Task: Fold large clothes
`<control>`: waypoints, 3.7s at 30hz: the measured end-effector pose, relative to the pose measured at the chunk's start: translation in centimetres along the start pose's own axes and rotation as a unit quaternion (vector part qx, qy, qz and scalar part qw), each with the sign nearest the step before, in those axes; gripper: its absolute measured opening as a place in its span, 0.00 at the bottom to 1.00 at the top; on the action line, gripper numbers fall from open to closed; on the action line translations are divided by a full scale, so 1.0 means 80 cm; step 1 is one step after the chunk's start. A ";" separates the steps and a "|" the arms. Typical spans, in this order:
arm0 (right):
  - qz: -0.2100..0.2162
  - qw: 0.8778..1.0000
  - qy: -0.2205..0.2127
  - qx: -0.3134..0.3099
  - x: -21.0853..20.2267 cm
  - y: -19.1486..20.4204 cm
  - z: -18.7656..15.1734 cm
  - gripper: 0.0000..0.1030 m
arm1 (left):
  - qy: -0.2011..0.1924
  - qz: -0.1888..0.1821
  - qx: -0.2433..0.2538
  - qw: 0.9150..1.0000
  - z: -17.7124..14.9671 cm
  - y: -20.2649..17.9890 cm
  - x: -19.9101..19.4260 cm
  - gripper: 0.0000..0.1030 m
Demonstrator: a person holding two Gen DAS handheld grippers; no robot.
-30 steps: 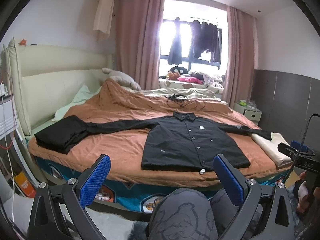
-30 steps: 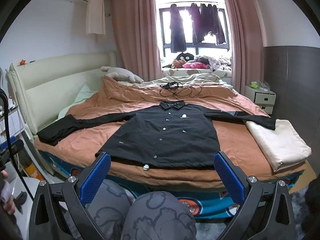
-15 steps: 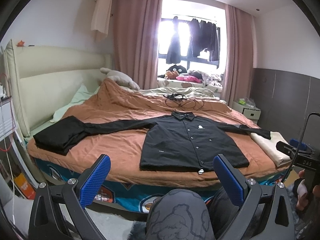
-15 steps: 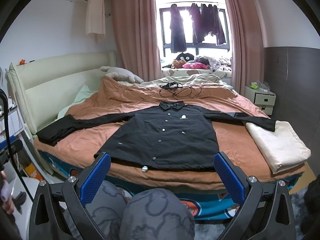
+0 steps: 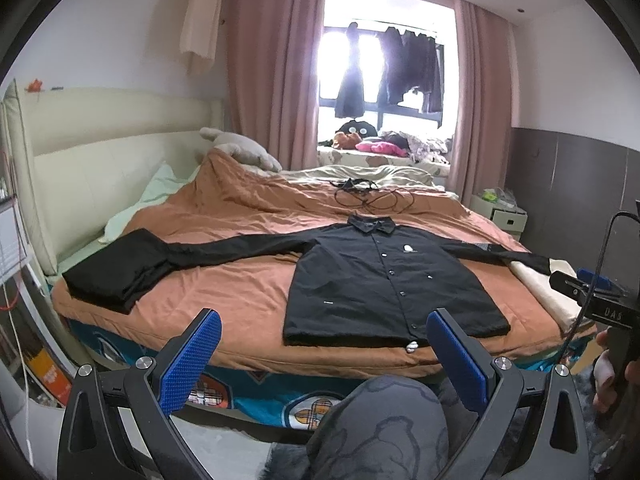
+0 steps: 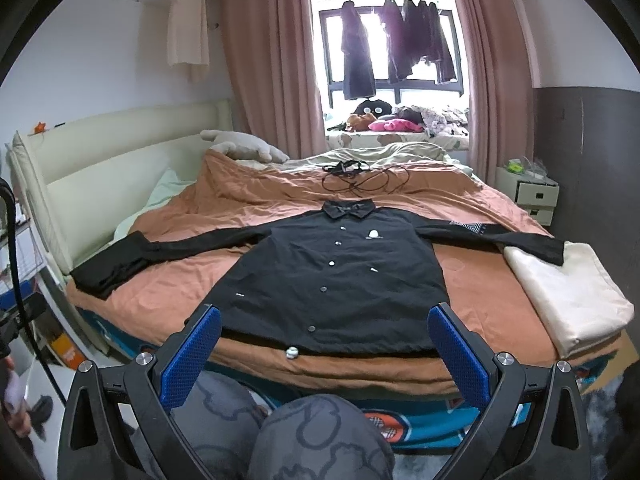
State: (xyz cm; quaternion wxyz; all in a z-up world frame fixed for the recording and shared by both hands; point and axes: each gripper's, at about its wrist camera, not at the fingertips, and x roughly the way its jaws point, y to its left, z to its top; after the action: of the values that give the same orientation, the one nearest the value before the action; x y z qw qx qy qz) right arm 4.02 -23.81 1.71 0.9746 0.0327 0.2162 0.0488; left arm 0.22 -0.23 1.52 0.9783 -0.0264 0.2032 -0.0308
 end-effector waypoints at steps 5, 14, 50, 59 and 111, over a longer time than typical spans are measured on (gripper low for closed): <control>0.008 1.000 0.010 -0.002 0.028 0.006 0.012 1.00 | 0.014 0.009 -0.015 1.000 0.007 0.016 0.029 1.00; 0.038 0.999 0.021 0.000 0.099 0.019 0.037 1.00 | 0.018 0.046 -0.036 0.998 0.024 0.044 0.083 1.00; 0.083 0.989 0.102 0.060 0.464 0.082 0.148 1.00 | 0.143 0.141 -0.059 0.978 0.066 0.193 0.370 0.96; 0.099 0.982 0.139 0.080 0.567 0.087 0.140 0.81 | 0.142 0.151 -0.105 0.973 0.089 0.255 0.438 0.93; 0.226 0.901 0.293 0.227 0.857 0.132 0.073 0.04 | 0.084 0.172 -0.297 0.936 0.155 0.409 0.609 0.01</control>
State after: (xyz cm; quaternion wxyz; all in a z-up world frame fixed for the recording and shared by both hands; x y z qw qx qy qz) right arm 67.45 -6.06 -20.74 0.7958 0.2857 0.4843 0.2248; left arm 51.40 29.42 -8.53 0.8958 -0.2777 0.2855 0.1973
